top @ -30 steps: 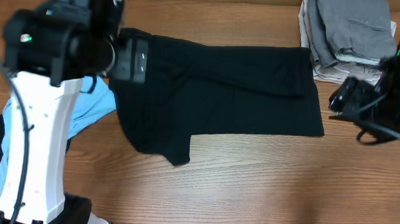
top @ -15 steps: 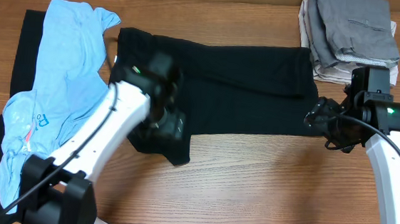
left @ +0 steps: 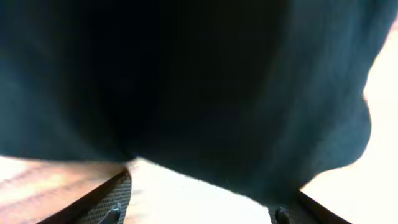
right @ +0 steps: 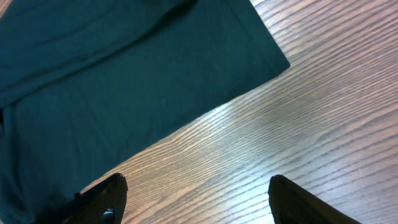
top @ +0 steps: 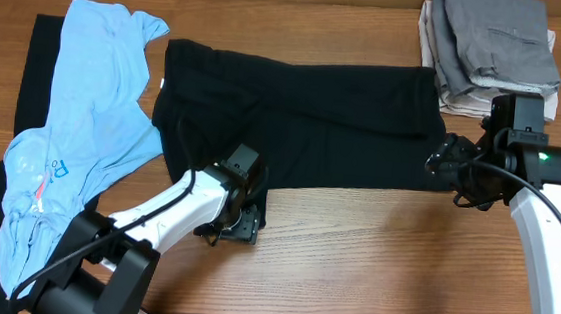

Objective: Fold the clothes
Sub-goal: 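Grasp the black shirt's near edge with both grippers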

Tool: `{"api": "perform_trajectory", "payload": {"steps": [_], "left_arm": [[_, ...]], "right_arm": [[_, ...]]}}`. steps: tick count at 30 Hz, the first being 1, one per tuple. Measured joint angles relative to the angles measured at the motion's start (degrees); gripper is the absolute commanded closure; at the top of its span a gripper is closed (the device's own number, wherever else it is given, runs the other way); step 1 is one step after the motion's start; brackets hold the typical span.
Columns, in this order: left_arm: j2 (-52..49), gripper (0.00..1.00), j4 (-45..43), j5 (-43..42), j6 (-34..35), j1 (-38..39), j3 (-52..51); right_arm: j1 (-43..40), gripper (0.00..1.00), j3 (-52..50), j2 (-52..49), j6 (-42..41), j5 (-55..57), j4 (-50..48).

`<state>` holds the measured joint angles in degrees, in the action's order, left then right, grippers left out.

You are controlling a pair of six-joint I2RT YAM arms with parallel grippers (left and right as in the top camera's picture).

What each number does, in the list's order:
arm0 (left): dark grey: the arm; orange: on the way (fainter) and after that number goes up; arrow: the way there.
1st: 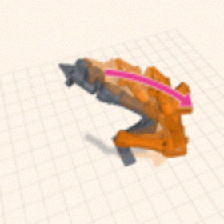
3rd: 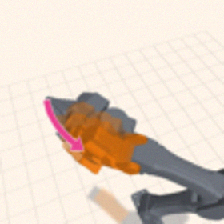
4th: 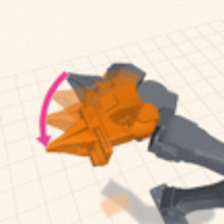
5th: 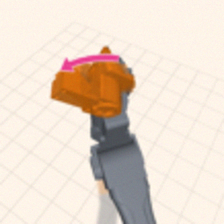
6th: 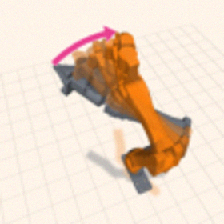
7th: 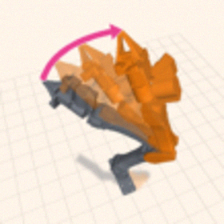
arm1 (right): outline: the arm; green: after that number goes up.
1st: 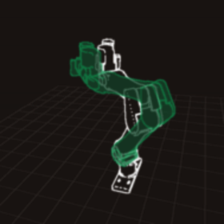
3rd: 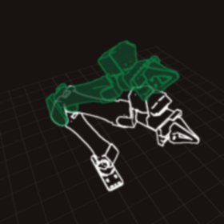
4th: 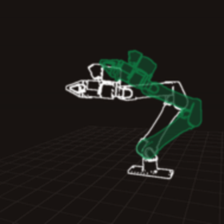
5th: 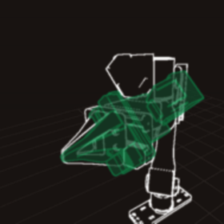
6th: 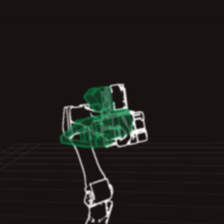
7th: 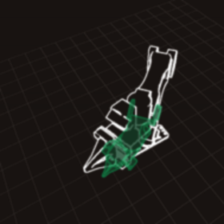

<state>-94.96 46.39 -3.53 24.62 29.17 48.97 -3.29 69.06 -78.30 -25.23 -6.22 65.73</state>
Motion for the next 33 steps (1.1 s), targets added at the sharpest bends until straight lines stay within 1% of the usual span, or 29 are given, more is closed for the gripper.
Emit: {"api": "perform_trajectory", "payload": {"steps": [4, 8, 14, 16, 18, 20, 22, 23, 25, 28, 31, 33], "left_arm": [[0.24, 0.26, -3.61, 2.34, 2.75, -0.02, -0.2], [0.24, 0.25, -4.68, 4.2, 3.82, 0.0, -0.26], [0.24, 0.31, -6.82, 7.61, 4.04, 0.0, -0.35], [0.24, 0.39, -6.34, 9.01, 3.93, -0.02, 0.11], [0.22, 0.52, -4.83, 10.05, 3.56, -0.02, 1.11], [0.22, 0.71, -3.54, 10.73, 3.17, -0.04, 3.1], [0.22, 0.93, -2.91, 11.21, 2.86, -0.04, 5.09], [0.22, 0.96, -2.71, 11.39, 2.73, -0.04, 5.79], [0.22, 0.96, -2.01, 11.78, 2.56, -0.04, 6.47], [0.22, 0.96, 0.61, 11.96, 2.45, -0.04, 6.62], [0.2, 0.96, 6.32, 11.98, 2.43, -0.04, 8.2], [0.17, 0.96, 9.94, 11.96, 2.21, -0.04, 10.36]], "right_arm": [[0.0, 0.24, -0.31, -1.25, 0.0, 0.0, -0.33], [0.0, 0.24, -0.42, -3.13, 0.0, 0.02, -0.63], [0.0, 0.24, -0.61, -4.04, -0.02, 0.02, -2.56], [0.0, 0.24, -0.61, -4.04, -0.02, 0.02, -3.1], [0.0, 0.24, -0.61, -4.07, 0.02, 0.02, -3.23], [0.0, 0.24, -0.61, -4.17, -0.02, 0.0, -3.34], [0.0, 0.25, -0.61, -4.46, 0.0, 0.02, -3.37], [0.0, 0.25, -0.61, -4.66, 0.0, 0.04, -3.45], [0.0, 0.28, -0.61, -5.16, 0.0, 0.11, -3.74], [0.0, 0.3, -0.61, -6.51, -0.04, 0.59, -4.24], [0.0, 0.31, -0.61, -8.59, -0.04, 1.11, -5.01], [0.0, 0.33, -0.61, -10.16, -0.02, 1.22, -5.84]]}}
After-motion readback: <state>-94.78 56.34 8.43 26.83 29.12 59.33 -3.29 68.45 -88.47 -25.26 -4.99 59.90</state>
